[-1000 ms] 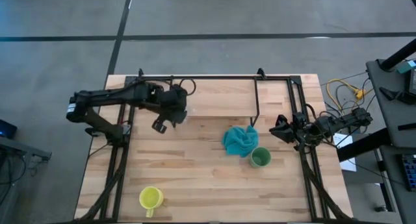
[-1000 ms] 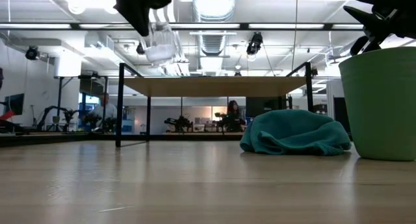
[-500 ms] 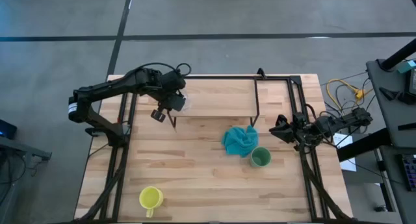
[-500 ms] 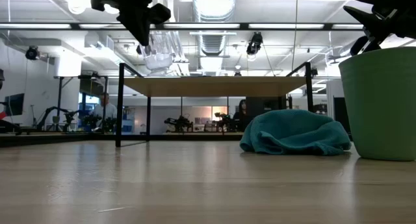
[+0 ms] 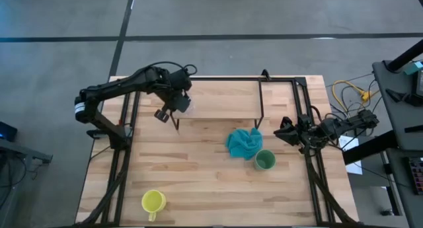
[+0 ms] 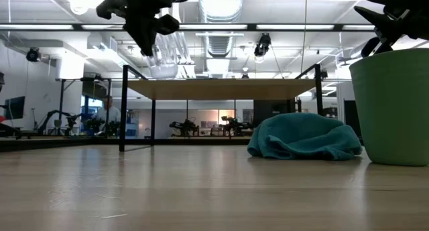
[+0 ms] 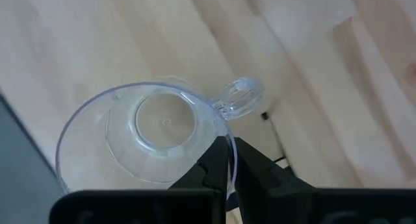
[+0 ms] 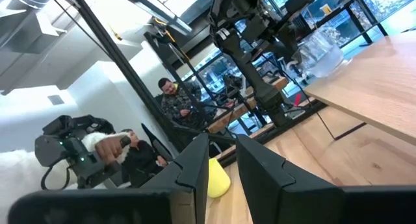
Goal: Stack small to large cups/mugs on shelf
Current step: Put the transparent mug on the shelf
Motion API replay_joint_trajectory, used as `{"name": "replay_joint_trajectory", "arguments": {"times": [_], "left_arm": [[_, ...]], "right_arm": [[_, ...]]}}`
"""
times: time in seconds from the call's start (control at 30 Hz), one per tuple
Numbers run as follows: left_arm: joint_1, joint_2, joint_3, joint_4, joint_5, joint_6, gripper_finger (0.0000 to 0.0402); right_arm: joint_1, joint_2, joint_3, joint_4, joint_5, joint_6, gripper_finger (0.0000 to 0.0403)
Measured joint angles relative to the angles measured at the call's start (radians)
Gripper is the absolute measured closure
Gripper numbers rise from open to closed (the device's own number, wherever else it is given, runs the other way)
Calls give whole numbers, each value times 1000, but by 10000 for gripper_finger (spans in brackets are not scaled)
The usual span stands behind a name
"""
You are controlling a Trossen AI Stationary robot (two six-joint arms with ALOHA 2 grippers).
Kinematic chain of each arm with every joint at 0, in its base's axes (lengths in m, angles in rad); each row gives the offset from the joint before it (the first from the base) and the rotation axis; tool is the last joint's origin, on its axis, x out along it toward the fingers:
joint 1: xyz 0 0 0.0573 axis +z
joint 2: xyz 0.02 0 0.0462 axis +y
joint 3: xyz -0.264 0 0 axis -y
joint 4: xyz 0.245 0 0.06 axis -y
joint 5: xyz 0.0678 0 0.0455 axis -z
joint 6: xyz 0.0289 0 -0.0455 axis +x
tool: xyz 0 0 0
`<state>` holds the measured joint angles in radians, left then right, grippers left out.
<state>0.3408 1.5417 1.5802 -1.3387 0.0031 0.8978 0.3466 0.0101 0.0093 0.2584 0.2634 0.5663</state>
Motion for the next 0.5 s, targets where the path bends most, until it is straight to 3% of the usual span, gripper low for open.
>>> {"name": "replay_joint_trajectory", "arguments": {"times": [0.13, 0.5], "left_arm": [[1, -3, 29, -5, -74, -14, 401], [5, -4, 139, -44, -49, -80, 401]], "right_arm": [[0, 0, 0, 0, 0, -2, 328], [0, 0, 0, 0, 2, -69, 328]]}}
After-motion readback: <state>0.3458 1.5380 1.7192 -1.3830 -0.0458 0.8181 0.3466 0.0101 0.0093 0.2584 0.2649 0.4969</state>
